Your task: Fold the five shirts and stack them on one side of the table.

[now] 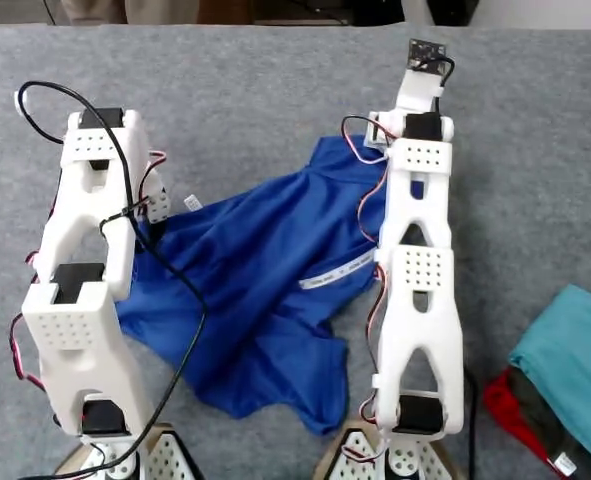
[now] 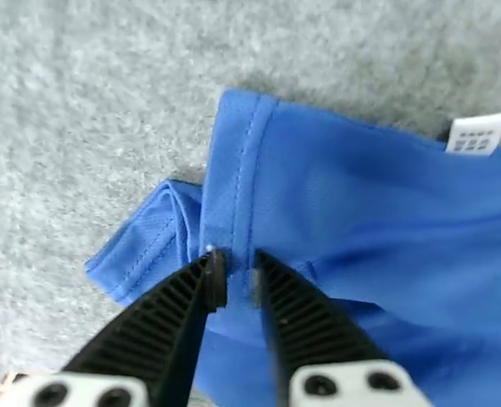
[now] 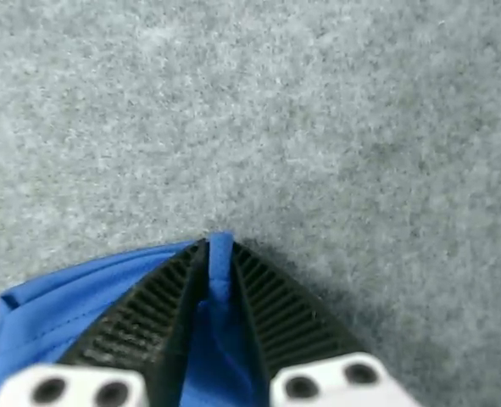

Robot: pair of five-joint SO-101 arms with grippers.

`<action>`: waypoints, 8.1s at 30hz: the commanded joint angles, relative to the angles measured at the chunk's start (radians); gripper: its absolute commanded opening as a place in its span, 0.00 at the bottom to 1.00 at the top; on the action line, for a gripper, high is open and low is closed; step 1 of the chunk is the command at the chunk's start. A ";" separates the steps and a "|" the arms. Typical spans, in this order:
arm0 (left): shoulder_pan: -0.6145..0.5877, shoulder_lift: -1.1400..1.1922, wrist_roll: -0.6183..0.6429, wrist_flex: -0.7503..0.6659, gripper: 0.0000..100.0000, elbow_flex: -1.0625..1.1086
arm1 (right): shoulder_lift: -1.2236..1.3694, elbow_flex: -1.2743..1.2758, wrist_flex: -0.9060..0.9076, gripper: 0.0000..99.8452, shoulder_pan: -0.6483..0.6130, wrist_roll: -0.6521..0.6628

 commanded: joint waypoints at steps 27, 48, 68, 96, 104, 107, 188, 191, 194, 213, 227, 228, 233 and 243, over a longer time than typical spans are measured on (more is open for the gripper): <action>-0.092 0.113 -0.296 -0.187 0.20 -0.149 | -0.005 -0.041 -0.015 0.01 0.007 0.008; -0.068 0.208 -0.292 -0.284 0.02 -0.285 | -0.005 -0.041 -0.014 0.01 0.007 0.008; -0.087 0.229 -0.049 -0.086 0.02 -0.657 | -0.005 -0.041 -0.014 0.01 0.008 0.008; -0.193 0.496 -0.021 -0.215 0.25 -1.033 | -0.005 -0.041 -0.014 0.01 0.007 0.008; -0.121 0.653 0.086 -0.358 0.25 -1.002 | -0.005 -0.041 -0.014 0.01 0.007 0.008; -0.123 0.659 0.100 -0.371 0.25 -1.011 | -0.005 -0.041 -0.014 0.01 0.007 0.008; -0.080 -1.165 -0.181 0.084 0.02 -0.603 | -1.794 -0.015 0.025 0.00 -0.051 0.038; -0.080 -1.287 -0.209 0.083 0.02 -0.535 | -1.850 0.047 -0.012 0.00 -0.051 0.038; -0.080 -1.351 -0.241 0.083 0.02 -0.471 | -1.862 0.176 -0.023 0.00 -0.054 0.018; -0.081 -1.377 -0.239 -0.143 0.02 0.014 | -1.781 0.765 -0.193 0.00 0.018 -0.120; -0.081 -1.288 -0.238 -1.181 0.02 0.977 | -1.455 1.274 -0.824 0.00 0.027 -0.058; -0.081 -1.248 -0.238 -1.278 0.02 1.016 | -1.408 1.274 -0.879 0.00 0.027 -0.044; -0.084 -0.998 -0.238 -1.468 0.02 0.967 | -1.231 1.145 -1.023 0.00 0.061 0.077; -0.216 -0.823 -0.238 -1.206 0.02 0.496 | -1.107 0.745 -1.026 0.00 0.108 0.250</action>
